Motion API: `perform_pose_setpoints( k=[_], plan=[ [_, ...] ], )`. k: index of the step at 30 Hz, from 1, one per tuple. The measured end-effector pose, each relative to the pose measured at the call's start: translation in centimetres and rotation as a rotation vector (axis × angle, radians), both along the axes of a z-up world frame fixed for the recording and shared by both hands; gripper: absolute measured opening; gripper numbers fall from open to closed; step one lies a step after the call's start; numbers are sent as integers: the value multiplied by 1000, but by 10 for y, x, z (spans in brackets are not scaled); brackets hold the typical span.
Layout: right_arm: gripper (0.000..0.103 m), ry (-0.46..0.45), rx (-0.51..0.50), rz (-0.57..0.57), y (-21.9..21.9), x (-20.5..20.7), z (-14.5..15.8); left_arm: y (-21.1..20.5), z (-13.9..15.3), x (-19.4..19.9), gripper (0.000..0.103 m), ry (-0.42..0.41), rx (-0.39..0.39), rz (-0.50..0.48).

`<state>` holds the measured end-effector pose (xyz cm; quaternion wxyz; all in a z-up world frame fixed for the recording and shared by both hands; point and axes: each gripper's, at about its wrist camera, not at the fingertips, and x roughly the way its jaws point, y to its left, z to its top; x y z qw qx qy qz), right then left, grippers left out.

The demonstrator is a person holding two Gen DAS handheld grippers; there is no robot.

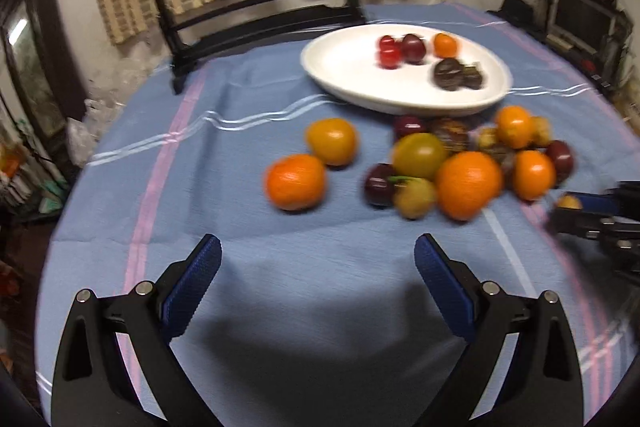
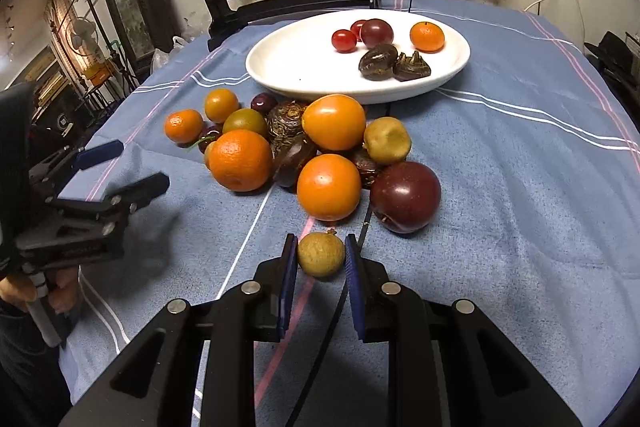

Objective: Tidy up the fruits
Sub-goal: 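Grasp a small yellow-green fruit with the right tool while the left tool reaches a tangerine, then carry the tangerine with the left tool while the right tool carries the yellow-green fruit to the plate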

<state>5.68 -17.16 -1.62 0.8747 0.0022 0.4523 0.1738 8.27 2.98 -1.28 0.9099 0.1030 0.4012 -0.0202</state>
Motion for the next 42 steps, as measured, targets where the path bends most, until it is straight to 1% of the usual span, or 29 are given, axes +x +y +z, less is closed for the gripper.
perform_pose_setpoints(
  k=[3,5,7,8,9,10,11,13,15,16,17,18,21,22,24,25,27,29,30,32,35,37,39,42],
  plan=[
    [24,4,-5,3,1,1,-1,9,-4,14,94,32,-7,32],
    [24,5,-8,8,2,0,-1,13,-6,23,86,48,-23,39],
    [24,7,-7,11,3,0,-1,15,-7,33,83,56,-38,38],
    [24,8,-7,10,3,0,-1,15,-7,36,76,56,-44,35],
    [24,9,-6,10,3,0,-1,15,-8,42,72,58,-40,39],
    [24,12,-3,10,2,0,-2,15,-9,48,63,62,-36,48],
    [24,15,-3,10,2,1,-2,15,-10,52,60,66,-44,51],
    [24,24,-5,11,3,2,-4,15,-13,59,60,79,-81,49],
    [24,28,-4,13,3,2,-4,12,-18,62,52,83,-76,40],
    [24,30,-3,14,4,3,-5,10,-21,63,46,80,-75,31],
    [24,32,0,15,4,2,-5,9,-21,61,42,66,-76,30],
    [24,33,1,15,4,2,-5,8,-21,60,42,67,-71,24],
    [24,41,15,15,2,4,-6,9,-17,54,42,88,-114,19],
    [24,44,22,13,0,5,-7,8,-14,51,42,85,-116,19],
    [24,44,38,9,-2,6,-5,6,1,42,42,45,-103,11],
    [24,35,43,7,-2,6,-3,5,10,38,42,25,-112,7],
    [24,14,77,7,-4,4,6,3,26,33,42,9,-144,-10],
    [24,-2,137,10,-7,3,21,-3,39,31,42,-6,-148,-33],
    [24,-9,143,6,-7,4,27,-9,47,31,42,-18,-142,-47],
    [24,-57,100,-13,-4,12,47,-18,59,33,42,-34,-144,-76],
    [24,-128,60,-22,1,32,72,-35,73,45,42,-64,-143,-93],
    [24,-158,39,-39,3,52,78,-45,79,58,42,-73,-173,-98],
    [24,-163,11,-73,2,69,74,-54,76,76,42,-57,-201,-89],
    [24,-126,11,-116,-3,101,53,-64,61,104,42,-17,-208,-62]
  ],
)
